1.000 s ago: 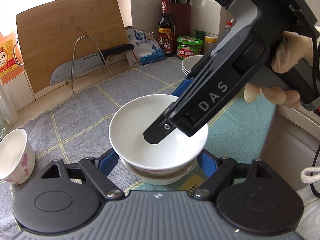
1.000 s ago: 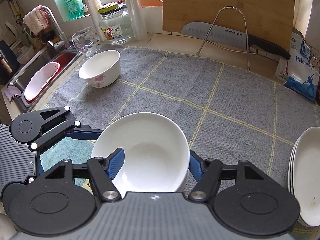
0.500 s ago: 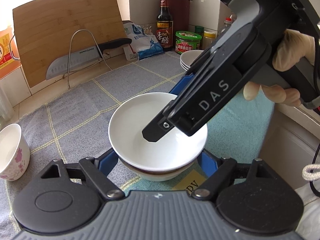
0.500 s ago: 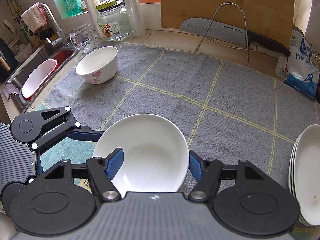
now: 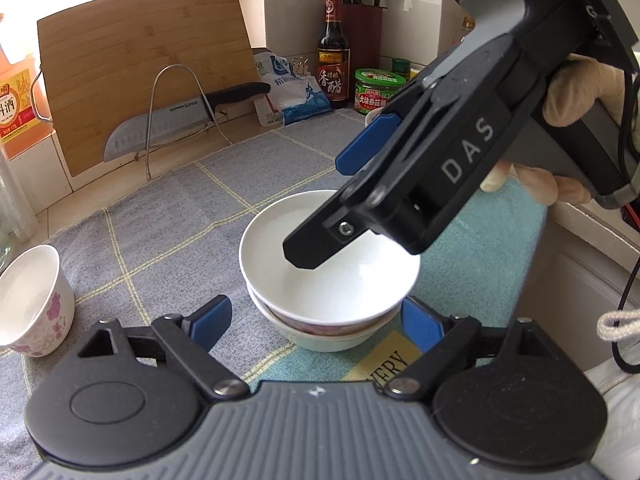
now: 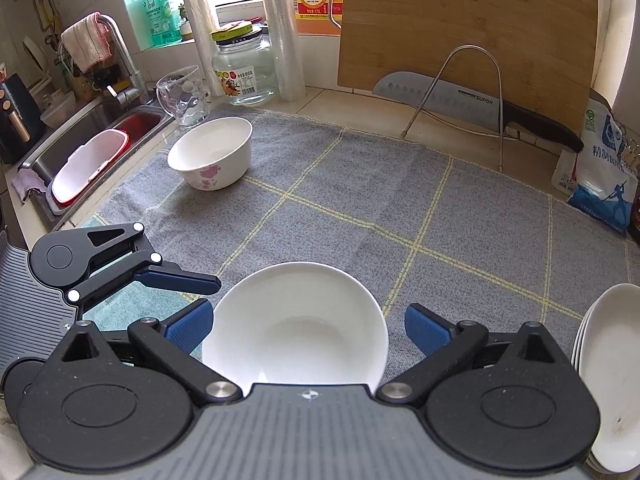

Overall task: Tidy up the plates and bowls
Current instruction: 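Open the right tool to release the pink-flowered bowl on the bowl, then move the left tool to the remaining pink-flowered white bowl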

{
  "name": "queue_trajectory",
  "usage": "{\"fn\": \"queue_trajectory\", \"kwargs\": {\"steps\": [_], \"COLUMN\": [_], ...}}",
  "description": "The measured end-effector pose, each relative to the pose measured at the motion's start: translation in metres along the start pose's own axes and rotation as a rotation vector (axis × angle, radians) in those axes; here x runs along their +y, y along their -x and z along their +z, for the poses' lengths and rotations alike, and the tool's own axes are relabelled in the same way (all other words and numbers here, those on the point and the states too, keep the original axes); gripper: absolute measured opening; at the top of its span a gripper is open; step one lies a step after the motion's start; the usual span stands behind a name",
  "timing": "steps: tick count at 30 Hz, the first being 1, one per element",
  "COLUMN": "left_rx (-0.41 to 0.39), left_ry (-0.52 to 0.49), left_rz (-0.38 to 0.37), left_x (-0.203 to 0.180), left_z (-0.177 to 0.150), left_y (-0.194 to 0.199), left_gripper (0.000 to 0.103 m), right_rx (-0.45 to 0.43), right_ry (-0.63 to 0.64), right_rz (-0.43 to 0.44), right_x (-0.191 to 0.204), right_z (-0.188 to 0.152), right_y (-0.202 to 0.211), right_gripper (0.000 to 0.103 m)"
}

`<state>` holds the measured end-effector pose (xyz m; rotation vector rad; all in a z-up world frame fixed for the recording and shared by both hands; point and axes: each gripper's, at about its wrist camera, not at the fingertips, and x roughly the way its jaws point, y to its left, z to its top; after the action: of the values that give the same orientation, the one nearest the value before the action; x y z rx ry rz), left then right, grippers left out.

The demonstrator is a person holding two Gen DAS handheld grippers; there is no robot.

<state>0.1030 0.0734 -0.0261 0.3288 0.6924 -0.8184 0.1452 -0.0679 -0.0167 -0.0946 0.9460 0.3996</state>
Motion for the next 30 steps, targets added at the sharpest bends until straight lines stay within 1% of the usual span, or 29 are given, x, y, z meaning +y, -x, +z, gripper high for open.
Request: {"fn": "queue_trajectory", "kwargs": {"steps": [3,5,8,11,18,21,24,26,28,30], "left_rx": [-0.001,0.0,0.003,0.008,0.024,0.023,0.025,0.025,0.026,0.028], "left_ry": [0.007,0.014,0.025,0.049,0.127,0.16,0.19,0.21,0.223,0.226], "left_rz": [0.017,0.035,0.077,0.132,0.272,0.317,0.359,0.381,0.399,0.416], "left_x": [0.006,0.011,0.021,0.034,0.076,0.098,0.119,0.136,0.151,0.164], "left_z": [-0.002,-0.003,-0.006,-0.011,-0.029,-0.036,-0.039,-0.041,-0.041,-0.04], "left_y": [0.008,0.015,0.025,0.035,0.058,0.067,0.074,0.078,0.08,0.08], "left_gripper": [0.092,0.092,0.092,0.092,0.092,0.092,0.092,0.092,0.092,0.092], "right_rx": [-0.001,-0.005,-0.019,-0.039,-0.086,-0.114,-0.139,-0.157,-0.16,-0.162], "right_ry": [0.027,0.058,0.103,0.13,0.156,0.16,0.157,0.156,0.155,0.157], "right_rz": [0.002,-0.013,-0.023,-0.013,0.022,0.028,0.022,-0.008,-0.023,-0.019], "right_x": [0.005,0.012,0.023,0.033,0.063,0.077,0.091,0.099,0.105,0.111], "right_z": [0.004,0.007,0.013,0.022,0.046,0.055,0.064,0.069,0.073,0.075], "right_y": [-0.001,-0.001,-0.002,-0.005,-0.022,-0.031,-0.043,-0.052,-0.061,-0.07], "right_gripper": [0.103,0.103,0.103,0.103,0.103,0.103,0.103,0.103,0.103,0.103]}}
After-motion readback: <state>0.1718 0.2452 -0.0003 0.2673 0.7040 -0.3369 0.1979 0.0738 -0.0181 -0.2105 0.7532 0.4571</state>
